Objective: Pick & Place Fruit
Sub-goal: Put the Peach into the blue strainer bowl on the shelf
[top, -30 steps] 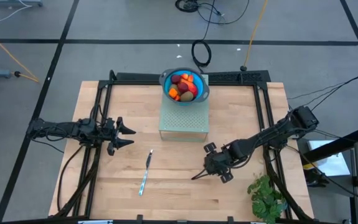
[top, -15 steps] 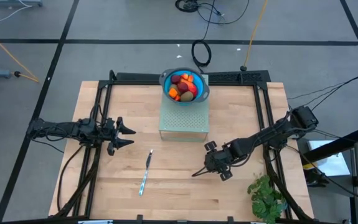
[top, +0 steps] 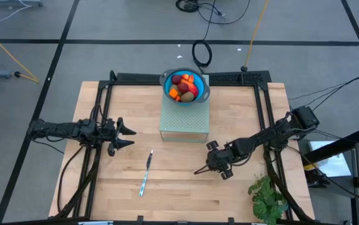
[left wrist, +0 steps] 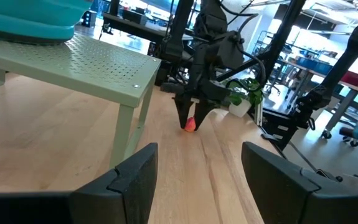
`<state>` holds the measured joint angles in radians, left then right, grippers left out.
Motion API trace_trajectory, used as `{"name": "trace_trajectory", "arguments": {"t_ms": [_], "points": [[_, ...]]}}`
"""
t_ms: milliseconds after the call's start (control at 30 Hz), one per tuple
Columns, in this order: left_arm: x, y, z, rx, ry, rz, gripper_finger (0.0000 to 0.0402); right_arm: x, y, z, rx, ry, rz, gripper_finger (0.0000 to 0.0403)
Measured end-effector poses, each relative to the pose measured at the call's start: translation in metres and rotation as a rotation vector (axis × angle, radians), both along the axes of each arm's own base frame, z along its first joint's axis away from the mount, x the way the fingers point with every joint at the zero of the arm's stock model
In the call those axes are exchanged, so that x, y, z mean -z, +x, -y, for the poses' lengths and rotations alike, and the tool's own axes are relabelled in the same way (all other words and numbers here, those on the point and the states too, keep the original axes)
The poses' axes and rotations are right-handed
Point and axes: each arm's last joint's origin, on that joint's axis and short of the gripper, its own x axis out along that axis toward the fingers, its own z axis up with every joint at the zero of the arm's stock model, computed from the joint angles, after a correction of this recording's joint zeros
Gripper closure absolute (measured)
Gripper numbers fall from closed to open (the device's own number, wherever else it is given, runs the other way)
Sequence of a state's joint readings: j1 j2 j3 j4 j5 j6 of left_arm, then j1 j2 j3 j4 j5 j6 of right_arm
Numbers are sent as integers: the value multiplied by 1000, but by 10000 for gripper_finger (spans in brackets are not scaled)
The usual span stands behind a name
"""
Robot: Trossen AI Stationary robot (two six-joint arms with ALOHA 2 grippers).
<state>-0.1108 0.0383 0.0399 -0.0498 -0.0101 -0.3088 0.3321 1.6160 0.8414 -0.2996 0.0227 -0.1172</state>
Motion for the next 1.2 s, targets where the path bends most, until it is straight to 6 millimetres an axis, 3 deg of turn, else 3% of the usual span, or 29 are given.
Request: {"name": "trace_trajectory", "arguments": {"t_ms": [533, 900, 1200], "points": [[0, 0, 0, 0, -1, 0, 169, 5, -1, 0, -1, 14, 37, 223], [0, 0, 0, 0, -1, -1, 169, 5, -1, 0, -3, 19, 38, 282], [0, 0, 0, 0, -1, -2, 169, -7, 8, -3, 1, 33, 101, 277]]}}
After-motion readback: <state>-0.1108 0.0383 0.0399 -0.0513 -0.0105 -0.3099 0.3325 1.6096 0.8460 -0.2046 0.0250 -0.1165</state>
